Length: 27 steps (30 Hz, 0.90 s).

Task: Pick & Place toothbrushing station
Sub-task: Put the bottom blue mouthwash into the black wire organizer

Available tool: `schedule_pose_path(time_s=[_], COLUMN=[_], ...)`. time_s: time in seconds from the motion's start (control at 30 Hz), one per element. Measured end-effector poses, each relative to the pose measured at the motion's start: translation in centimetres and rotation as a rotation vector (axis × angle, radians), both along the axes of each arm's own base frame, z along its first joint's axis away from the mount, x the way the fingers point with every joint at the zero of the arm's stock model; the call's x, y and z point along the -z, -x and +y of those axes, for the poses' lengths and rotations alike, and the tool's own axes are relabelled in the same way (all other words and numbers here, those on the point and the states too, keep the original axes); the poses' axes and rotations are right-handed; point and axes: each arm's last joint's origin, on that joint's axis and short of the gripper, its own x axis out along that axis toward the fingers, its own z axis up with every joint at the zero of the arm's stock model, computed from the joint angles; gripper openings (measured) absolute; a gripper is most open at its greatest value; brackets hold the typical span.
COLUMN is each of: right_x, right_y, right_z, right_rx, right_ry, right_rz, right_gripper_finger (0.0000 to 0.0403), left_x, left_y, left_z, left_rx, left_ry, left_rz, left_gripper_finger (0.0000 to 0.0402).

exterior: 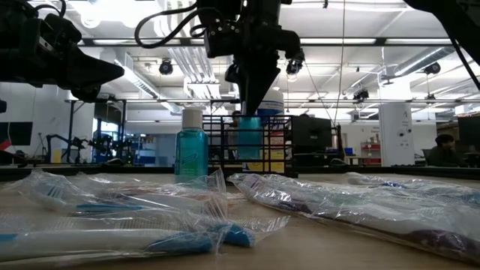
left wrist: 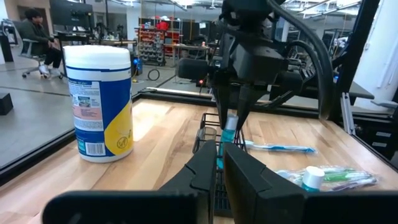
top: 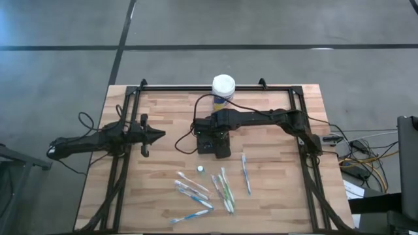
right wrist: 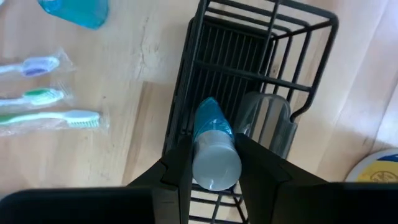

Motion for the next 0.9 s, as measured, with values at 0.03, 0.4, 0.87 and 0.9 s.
schedule_pose_path(time_s=[0.03,0.4,0.87,0.9], right_x=[0.1,1.8,2.7,2.7], right_y=[0.0,0.1,0.1,0.1], right_z=[0.1,0.4,0.2,0.2], right_rx=[0.0,0.001,-0.001,-0.002], right_ry=[-0.001,-0.003,-0.001,-0.001], right_rz=[0.001,0.023,0.015,0.012], right_gripper_finger=[0.0091,0.0091,0.0091,0.0091], left_x=[0.0,0.0,0.0,0.0], left_y=[0.0,0.0,0.0,0.0], left_z=[0.0,0.0,0.0,0.0], left_rx=[0.0,-0.001,-0.004,-0.004], left_ry=[-0.001,-0.001,0.0,0.0], left_rz=[0.0,0.0,0.0,0.0], left_gripper_finger=[0.0035,0.0035,0.0035,0.0035])
